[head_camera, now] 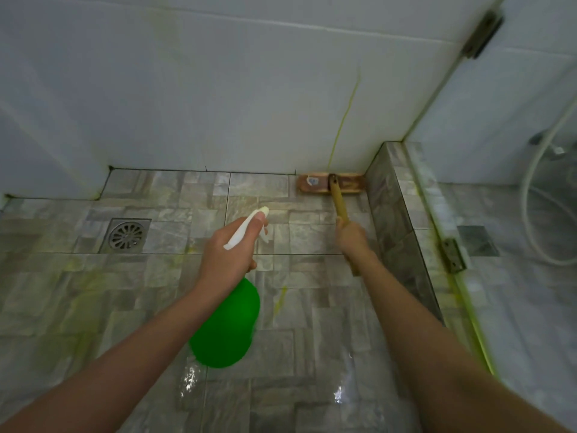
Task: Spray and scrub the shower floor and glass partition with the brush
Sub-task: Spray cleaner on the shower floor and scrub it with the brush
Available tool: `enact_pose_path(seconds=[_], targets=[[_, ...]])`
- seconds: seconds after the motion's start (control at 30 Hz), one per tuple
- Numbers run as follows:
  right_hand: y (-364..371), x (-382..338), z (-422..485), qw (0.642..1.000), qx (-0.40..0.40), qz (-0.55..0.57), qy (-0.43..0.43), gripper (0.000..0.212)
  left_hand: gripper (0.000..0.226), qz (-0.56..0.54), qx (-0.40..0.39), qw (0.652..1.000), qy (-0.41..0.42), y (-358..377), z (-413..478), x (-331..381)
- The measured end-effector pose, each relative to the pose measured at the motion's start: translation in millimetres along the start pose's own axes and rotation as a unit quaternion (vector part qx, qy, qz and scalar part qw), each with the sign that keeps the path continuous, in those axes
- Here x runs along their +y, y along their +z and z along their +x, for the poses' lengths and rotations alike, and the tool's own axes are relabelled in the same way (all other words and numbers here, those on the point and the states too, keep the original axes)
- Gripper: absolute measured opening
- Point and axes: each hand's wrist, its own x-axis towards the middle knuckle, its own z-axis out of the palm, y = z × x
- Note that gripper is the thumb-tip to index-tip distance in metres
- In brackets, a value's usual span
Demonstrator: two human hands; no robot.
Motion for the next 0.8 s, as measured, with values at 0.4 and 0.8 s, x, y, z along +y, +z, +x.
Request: enact_pose_path(seconds=[0.4,0.8], targets=[[6,75,-109,0.997,0.001,0.028,0.076,0.046,0.041,0.047,-0.013,0.999,0.013,14,9,-7],[20,94,-88,0.999,0.021,0.03,0.034,0.053,0.036,-0.001,-0.026,1.0,0.005,29,8,-6]])
